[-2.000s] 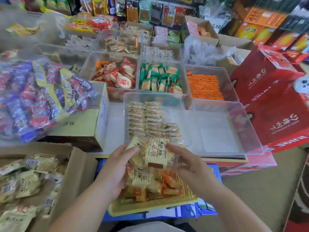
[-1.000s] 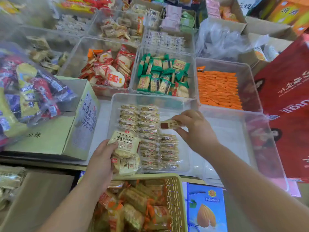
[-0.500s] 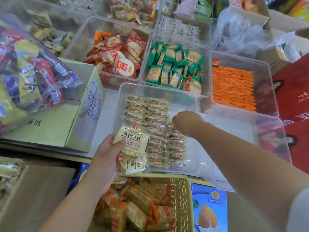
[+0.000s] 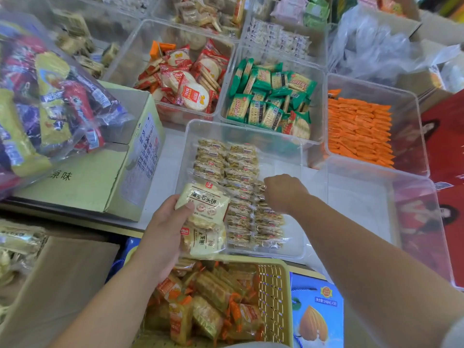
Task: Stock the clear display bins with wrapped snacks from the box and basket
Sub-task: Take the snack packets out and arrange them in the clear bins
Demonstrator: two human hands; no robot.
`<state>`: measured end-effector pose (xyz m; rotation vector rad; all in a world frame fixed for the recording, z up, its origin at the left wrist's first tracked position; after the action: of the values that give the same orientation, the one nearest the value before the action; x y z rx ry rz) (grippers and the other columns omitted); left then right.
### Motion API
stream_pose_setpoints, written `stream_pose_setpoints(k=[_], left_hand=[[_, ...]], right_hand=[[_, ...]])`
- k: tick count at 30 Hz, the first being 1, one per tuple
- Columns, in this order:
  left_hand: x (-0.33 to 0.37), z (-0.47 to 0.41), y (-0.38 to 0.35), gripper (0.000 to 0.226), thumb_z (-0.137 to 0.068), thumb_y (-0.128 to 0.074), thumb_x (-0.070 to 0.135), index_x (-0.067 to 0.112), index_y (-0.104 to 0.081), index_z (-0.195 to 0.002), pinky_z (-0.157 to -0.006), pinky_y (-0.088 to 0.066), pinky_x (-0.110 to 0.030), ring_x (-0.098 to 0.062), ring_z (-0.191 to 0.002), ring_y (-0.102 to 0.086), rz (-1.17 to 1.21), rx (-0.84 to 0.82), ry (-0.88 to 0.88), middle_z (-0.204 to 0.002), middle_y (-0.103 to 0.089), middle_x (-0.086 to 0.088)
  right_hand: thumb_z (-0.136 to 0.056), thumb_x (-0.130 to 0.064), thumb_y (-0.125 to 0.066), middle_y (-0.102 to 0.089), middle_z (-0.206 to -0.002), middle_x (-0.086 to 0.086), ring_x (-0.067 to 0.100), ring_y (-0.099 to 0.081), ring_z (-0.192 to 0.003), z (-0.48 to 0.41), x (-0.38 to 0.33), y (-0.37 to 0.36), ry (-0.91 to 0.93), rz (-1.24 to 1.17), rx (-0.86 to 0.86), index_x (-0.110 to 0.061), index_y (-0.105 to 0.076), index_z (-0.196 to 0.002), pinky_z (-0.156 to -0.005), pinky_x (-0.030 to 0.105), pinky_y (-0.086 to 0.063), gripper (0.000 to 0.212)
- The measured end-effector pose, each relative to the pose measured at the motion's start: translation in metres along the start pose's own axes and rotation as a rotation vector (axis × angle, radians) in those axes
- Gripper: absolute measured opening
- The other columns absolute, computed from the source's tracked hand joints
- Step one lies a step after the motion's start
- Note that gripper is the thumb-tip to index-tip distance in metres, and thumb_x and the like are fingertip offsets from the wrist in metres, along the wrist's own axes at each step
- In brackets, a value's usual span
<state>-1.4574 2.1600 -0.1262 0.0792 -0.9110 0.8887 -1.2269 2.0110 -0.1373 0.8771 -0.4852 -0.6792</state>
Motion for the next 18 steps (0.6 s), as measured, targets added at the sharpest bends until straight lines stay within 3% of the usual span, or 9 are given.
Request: stream_pose_setpoints(k=[3, 6, 8, 13, 16, 18], left_hand=[[0.002, 0.002, 0.002, 0.02, -0.103, -0.059, 0.027, 0.02, -0.074, -0.114, -0.084, -0.062, -0.055, -0.035, -0.107, -0.074, 0.082, 0.024, 0.067, -0.119, -0.075, -0.015], [0.005, 0.006, 0.0, 0.028, -0.098, -0.062, 0.026, 0.011, -0.073, -0.119, -0.098, -0.051, -0.067, -0.046, -0.112, -0.069, 0.112, -0.031, 0.142, -0.124, -0.07, -0.026], [0.008, 0.014, -0.005, 0.044, -0.088, -0.068, 0.027, 0.005, -0.068, -0.126, -0.099, -0.051, -0.063, -0.045, -0.108, -0.069, 0.097, -0.102, 0.2, -0.128, -0.067, -0.029], [0.011, 0.034, -0.029, 0.081, -0.069, -0.082, 0.029, -0.001, -0.058, -0.14, -0.092, -0.057, -0.052, -0.041, -0.1, -0.071, 0.026, -0.324, 0.337, -0.131, -0.065, -0.03], [0.009, 0.037, -0.039, 0.079, -0.072, -0.085, 0.041, 0.006, -0.063, -0.139, -0.099, -0.055, -0.053, -0.04, -0.109, -0.07, 0.062, -0.382, 0.343, -0.136, -0.064, -0.027], [0.007, 0.034, -0.04, 0.07, -0.086, -0.07, 0.06, 0.008, -0.068, -0.134, -0.101, -0.052, -0.053, -0.04, -0.112, -0.069, 0.02, -0.379, 0.315, -0.136, -0.063, -0.029]], right_hand=[[-0.098, -0.017, -0.051, -0.069, -0.11, 0.007, 0.03, -0.061, -0.106, 0.031, -0.004, 0.011, 0.022, -0.167, 0.23, -0.017, -0.064, -0.118, -0.085, 0.04, -0.054, 0.024], [-0.098, -0.023, -0.061, -0.063, -0.136, -0.001, 0.021, -0.052, -0.127, 0.074, -0.014, 0.021, 0.172, -0.553, 0.412, -0.028, -0.055, -0.141, -0.103, 0.032, -0.043, 0.043], [-0.093, -0.022, -0.069, -0.053, -0.146, -0.008, 0.013, -0.046, -0.135, 0.1, -0.023, 0.026, 0.321, -0.723, 0.441, -0.033, -0.05, -0.145, -0.111, 0.029, -0.038, 0.056], [-0.081, 0.002, -0.077, -0.045, -0.153, -0.008, 0.001, -0.037, -0.143, 0.139, -0.035, 0.028, 0.536, -0.996, 0.379, -0.034, -0.062, -0.132, -0.113, 0.018, -0.034, 0.064], [-0.079, 0.003, -0.081, -0.051, -0.149, -0.007, 0.003, -0.041, -0.141, 0.148, -0.035, 0.028, 0.563, -1.077, 0.393, -0.028, -0.07, -0.123, -0.11, 0.017, -0.036, 0.055], [-0.08, -0.005, -0.083, -0.057, -0.142, -0.014, 0.002, -0.047, -0.136, 0.15, -0.029, 0.026, 0.516, -1.123, 0.44, -0.028, -0.074, -0.118, -0.108, 0.018, -0.04, 0.046]])
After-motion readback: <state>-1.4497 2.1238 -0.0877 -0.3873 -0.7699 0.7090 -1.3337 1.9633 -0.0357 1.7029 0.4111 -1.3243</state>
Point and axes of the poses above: each hand's wrist, its own z-axis away from the middle knuckle, its own y-axis out of the back of the hand, x = y × z, the point moved 4 cm from there along -z, towards the middle knuckle
